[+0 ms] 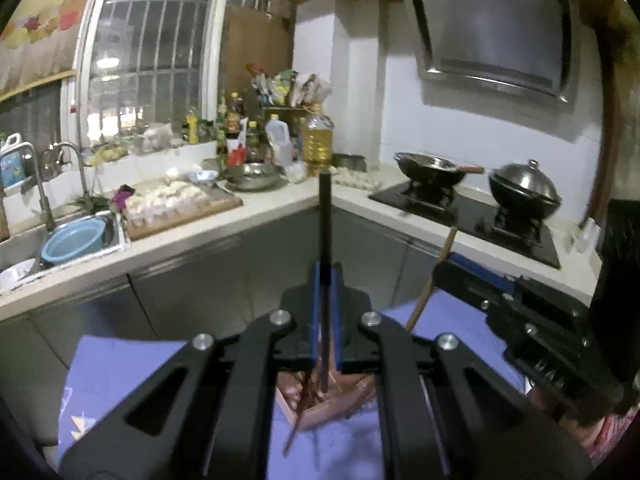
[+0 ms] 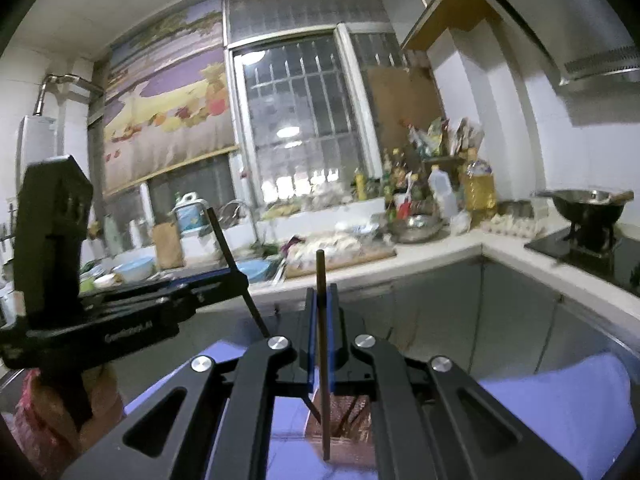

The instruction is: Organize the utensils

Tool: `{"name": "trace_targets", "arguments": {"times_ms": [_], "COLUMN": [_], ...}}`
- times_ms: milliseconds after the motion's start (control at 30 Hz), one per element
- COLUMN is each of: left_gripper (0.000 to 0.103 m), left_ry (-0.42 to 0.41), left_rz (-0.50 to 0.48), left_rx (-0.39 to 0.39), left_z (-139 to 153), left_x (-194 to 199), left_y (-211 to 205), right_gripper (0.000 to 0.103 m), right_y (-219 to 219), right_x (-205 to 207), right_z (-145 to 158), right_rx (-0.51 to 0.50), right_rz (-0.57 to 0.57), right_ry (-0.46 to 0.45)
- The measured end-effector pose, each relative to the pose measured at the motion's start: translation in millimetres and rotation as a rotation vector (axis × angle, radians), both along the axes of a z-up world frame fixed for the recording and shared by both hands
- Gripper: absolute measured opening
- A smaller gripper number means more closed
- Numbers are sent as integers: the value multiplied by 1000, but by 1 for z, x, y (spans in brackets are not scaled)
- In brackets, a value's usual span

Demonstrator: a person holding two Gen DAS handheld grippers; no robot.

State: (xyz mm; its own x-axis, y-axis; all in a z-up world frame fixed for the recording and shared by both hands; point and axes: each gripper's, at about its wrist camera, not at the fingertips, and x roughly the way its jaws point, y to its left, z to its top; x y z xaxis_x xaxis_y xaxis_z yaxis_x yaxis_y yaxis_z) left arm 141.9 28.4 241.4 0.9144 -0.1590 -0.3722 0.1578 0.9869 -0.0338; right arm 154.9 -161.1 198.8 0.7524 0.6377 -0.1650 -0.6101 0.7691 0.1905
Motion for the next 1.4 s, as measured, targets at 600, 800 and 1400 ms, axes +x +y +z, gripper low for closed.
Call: {"name": "trace_targets", "arguments": {"times_ms": [600,800,1400], "left_gripper": [5,17,83], "left_ry": [211,201,-55], "left_rz": [58,116,384], "left_rx": [42,17,-25], "left_z": [-123,-110,-116], "left_x": [64,40,-182], "left_y": [10,20,29], "right_gripper": [5,12,65], "right_y": [58,49,-65], "right_x": [51,45,-147], "right_z": [-98,-94,-114], "right_rx": [-145,-93,150], "right_rz": [-11,48,-156], "right_ry": [152,270,171]}}
